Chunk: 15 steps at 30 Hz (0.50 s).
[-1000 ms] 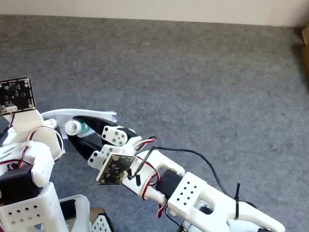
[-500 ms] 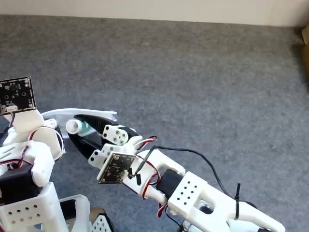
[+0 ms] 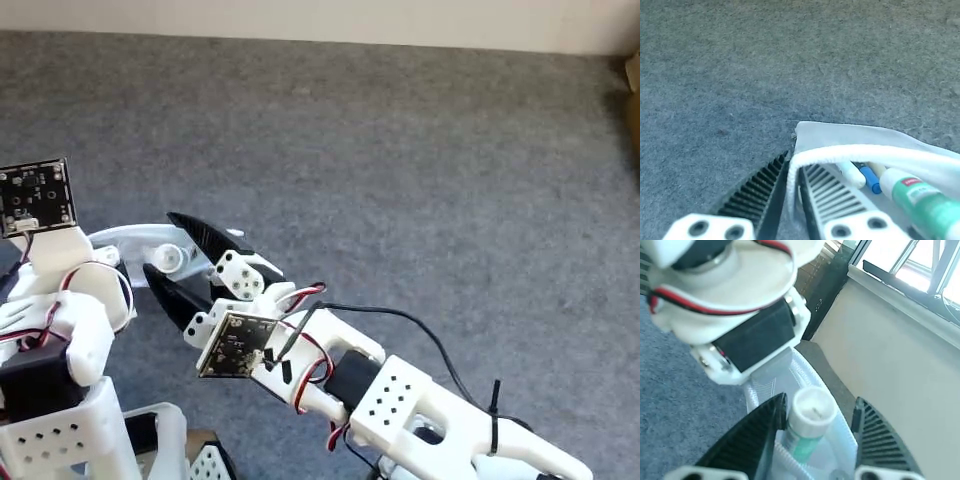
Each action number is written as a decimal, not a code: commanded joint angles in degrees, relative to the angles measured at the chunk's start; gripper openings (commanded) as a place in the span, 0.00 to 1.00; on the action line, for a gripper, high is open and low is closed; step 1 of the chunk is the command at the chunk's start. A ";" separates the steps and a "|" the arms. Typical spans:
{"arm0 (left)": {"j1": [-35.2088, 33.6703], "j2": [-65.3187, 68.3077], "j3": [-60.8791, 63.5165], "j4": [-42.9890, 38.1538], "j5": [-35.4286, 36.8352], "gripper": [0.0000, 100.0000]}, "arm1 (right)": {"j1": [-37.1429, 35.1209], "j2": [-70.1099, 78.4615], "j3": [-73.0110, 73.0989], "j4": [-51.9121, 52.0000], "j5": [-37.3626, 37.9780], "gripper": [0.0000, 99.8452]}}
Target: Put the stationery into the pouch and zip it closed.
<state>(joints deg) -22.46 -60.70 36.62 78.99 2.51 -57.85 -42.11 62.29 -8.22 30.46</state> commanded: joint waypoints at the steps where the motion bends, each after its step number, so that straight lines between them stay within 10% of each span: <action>1: -0.92 1.36 0.66 -0.70 0.44 0.01 | 3.38 0.40 -0.22 2.07 0.79 0.18; 6: -0.92 1.36 0.66 -0.70 0.44 0.01 | 3.47 -4.79 0.04 2.07 0.88 0.00; 15: -0.92 1.36 0.66 -0.70 0.44 0.01 | 3.38 -16.31 -0.31 16.22 0.97 0.00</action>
<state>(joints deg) -22.46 -60.70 36.79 78.99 2.51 -56.18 -55.56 63.25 3.56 30.55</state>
